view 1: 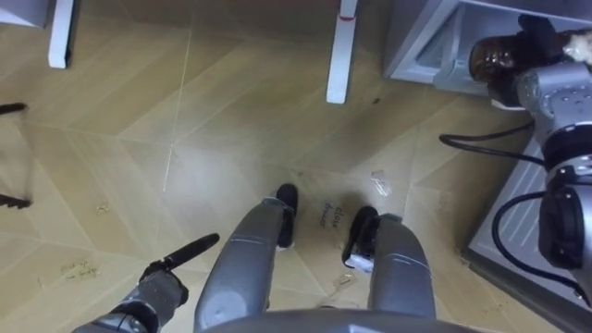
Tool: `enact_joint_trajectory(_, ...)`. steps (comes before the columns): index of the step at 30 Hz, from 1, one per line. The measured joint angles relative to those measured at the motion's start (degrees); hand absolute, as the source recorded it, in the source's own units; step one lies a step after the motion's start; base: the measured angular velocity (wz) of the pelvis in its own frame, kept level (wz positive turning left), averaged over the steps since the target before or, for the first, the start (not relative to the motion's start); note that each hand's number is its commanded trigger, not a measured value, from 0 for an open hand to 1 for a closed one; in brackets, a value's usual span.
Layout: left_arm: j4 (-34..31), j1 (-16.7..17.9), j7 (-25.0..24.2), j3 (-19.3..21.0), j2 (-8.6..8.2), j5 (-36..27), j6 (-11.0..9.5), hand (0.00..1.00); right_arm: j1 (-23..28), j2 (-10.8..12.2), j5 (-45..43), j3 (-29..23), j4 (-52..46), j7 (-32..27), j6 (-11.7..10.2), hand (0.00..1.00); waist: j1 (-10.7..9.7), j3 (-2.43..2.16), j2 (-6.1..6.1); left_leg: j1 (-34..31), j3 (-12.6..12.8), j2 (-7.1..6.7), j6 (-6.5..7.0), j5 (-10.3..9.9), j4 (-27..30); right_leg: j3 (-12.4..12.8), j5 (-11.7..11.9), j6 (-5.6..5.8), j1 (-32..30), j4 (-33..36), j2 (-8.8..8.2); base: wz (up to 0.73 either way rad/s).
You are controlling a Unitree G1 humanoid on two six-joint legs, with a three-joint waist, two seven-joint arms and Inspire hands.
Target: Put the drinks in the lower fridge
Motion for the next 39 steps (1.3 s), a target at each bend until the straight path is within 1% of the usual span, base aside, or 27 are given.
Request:
enact_joint_trajectory(3,0.0,0.1,0.0,0.0,0.02,0.0,0.0,0.0,0.0,0.0,1.7,0.0,0.1,0.0,0.0,0.0,-0.1,-0.02,0.03,0.2,0.1,-0.02,0.01,0.0,0.0,-0.4,0.0,0.01,0.2,-0.3,-0.12,0.0)
enact_joint_trajectory(8,0.0,0.1,0.0,-0.1,0.1,-0.1,0.0,0.0,-0.2,0.0,2.1,0.0,0.1,0.0,0.0,0.0,0.0,-0.01,0.09,0.4,0.3,0.01,0.02,0.0,0.0,-0.4,0.0,-0.01,0.4,-0.2,-0.17,0.0)
enact_joint_trajectory(11,0.1,0.1,-0.1,-0.1,0.1,-0.1,0.2,0.0,-0.2,0.0,3.4,0.0,0.1,0.0,-0.1,0.0,0.0,0.07,0.4,0.6,0.3,0.03,0.02,0.0,0.0,-0.4,-0.1,-0.01,0.8,-0.3,-0.18,0.0)
enact_joint_trajectory(12,0.1,0.1,-0.2,-0.1,0.11,-0.1,0.2,0.0,-0.2,0.0,3.7,-0.1,0.1,-0.1,-0.1,0.0,0.0,0.19,0.62,0.8,0.3,0.04,0.02,0.0,-0.1,-0.3,-0.1,0.0,0.9,-0.3,-0.17,0.0)
enact_joint_trajectory(13,0.2,0.1,-0.3,-0.1,0.11,-0.1,0.3,0.0,-0.2,0.0,3.7,-0.1,0.1,-0.1,-0.1,0.0,0.1,0.21,0.82,0.8,0.3,0.04,0.02,0.0,-0.4,-0.3,-0.1,0.0,1.0,-0.4,-0.15,0.0)
enact_joint_trajectory(20,0.7,0.3,-0.8,0.1,0.22,0.4,0.3,0.0,-0.4,0.0,3.8,-0.1,0.1,0.0,-0.1,0.0,0.1,0.13,1.01,1.0,0.3,0.04,0.02,0.0,-0.4,-0.2,-0.1,0.0,1.1,-0.5,-0.14,0.0)
enact_joint_trajectory(21,0.7,0.3,-0.8,0.4,0.23,0.4,0.3,0.0,-0.4,0.0,3.8,-0.2,0.1,0.0,-0.1,1.0,0.1,0.13,1.01,1.0,0.4,0.02,0.03,0.0,-0.4,-0.2,-0.1,0.01,1.1,-0.6,-0.13,0.0)
enact_joint_trajectory(27,0.8,0.3,-0.8,2.4,0.26,0.3,0.1,0.0,-0.5,0.0,3.8,-0.6,0.2,0.0,-0.4,1.0,0.1,0.09,1.08,1.1,0.4,0.0,0.04,0.0,-0.5,-0.1,0.0,0.06,1.3,-0.8,-0.07,0.0)
enact_joint_trajectory(29,0.8,0.3,-0.8,2.7,0.33,0.3,-0.1,0.0,-0.6,0.0,3.8,-0.6,0.2,0.0,-0.8,1.0,0.1,0.09,1.08,1.1,0.4,0.0,0.05,0.0,-0.5,0.0,0.0,0.06,1.3,-0.8,-0.06,0.0)
enact_joint_trajectory(33,1.0,0.3,-0.7,2.8,0.32,0.4,-0.1,0.0,-0.7,0.0,3.7,-0.7,0.2,0.0,-0.8,1.0,-0.1,0.09,1.07,1.3,0.5,-0.07,0.06,0.0,-0.5,0.2,-0.1,0.13,1.3,-0.6,-0.08,0.0)
enact_joint_trajectory(36,1.2,0.3,-0.7,2.8,0.32,0.4,-0.2,0.0,-0.7,0.0,3.6,-2.2,0.2,-0.7,-0.8,1.0,0.0,0.1,1.08,1.3,0.5,-0.07,0.08,0.0,-0.5,0.2,-0.1,0.18,1.3,-0.5,-0.12,0.01)
enact_joint_trajectory(38,1.2,0.4,-0.7,2.8,0.34,0.4,-0.2,0.0,-0.8,0.0,3.6,-3.0,0.2,-1.7,-1.2,1.0,0.0,0.1,1.09,1.2,0.5,-0.04,0.09,0.0,-0.4,0.1,-0.2,0.26,1.3,-0.5,-0.14,0.0)
enact_joint_trajectory(39,1.2,0.4,-0.7,2.8,0.35,0.4,-0.3,0.0,-0.8,0.0,3.6,-3.6,0.2,-2.4,-1.9,1.0,0.0,0.1,1.1,1.1,0.5,-0.04,0.1,0.0,-0.4,0.1,-0.2,0.26,1.3,-0.6,-0.14,0.0)
